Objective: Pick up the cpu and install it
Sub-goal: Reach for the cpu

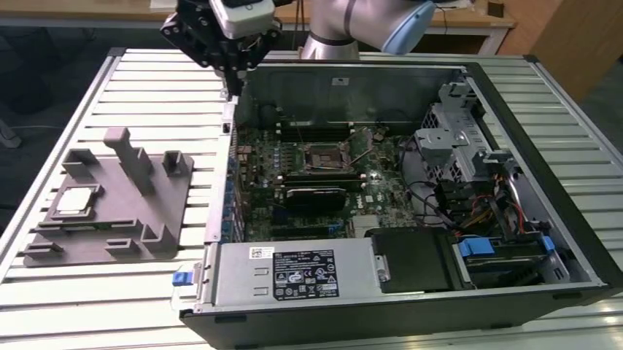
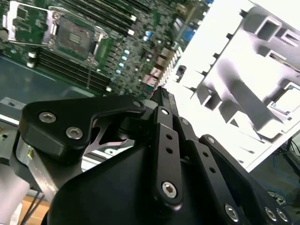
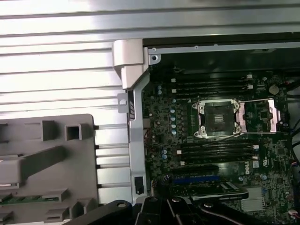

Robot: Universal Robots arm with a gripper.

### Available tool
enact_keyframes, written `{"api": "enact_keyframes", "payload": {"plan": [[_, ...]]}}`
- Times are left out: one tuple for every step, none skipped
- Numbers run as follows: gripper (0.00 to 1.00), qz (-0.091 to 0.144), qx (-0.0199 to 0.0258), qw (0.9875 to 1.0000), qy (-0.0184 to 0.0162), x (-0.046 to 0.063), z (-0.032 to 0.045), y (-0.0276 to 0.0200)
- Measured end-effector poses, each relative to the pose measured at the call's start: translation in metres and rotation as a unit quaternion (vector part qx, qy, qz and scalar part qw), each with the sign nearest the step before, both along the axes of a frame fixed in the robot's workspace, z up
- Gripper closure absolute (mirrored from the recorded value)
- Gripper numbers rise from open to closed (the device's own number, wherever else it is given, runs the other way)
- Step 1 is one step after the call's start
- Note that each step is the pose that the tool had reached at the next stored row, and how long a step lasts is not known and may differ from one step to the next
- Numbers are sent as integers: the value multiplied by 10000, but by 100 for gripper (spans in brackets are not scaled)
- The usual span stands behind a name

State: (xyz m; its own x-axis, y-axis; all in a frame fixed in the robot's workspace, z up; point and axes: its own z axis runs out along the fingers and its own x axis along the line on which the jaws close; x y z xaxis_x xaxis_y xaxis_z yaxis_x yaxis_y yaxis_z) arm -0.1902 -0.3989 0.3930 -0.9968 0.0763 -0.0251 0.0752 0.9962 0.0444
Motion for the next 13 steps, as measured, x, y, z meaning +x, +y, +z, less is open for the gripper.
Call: {"api": "enact_keyframes", "payload": {"plan": [[89, 0, 0, 10000, -1, -35, 0, 0], [89, 1, 0, 10000, -1, -68, 0, 0], [89, 1, 0, 10000, -1, -102, 0, 0], [89, 0, 0, 10000, -1, -135, 0, 0], [89, 0, -1, 10000, -1, -169, 1, 0], [89, 0, -1, 10000, -1, -203, 1, 0], [89, 0, 0, 10000, -1, -236, 0, 0], [89, 1, 0, 10000, -1, -270, 0, 0], [89, 0, 0, 10000, -2, -305, -1, 0], [89, 0, 0, 10000, -2, -340, -1, 0], [89, 0, 0, 10000, -2, -374, -1, 0], [89, 0, 0, 10000, -2, -405, -1, 0], [89, 0, 0, 10000, -2, -429, -1, 0]]}}
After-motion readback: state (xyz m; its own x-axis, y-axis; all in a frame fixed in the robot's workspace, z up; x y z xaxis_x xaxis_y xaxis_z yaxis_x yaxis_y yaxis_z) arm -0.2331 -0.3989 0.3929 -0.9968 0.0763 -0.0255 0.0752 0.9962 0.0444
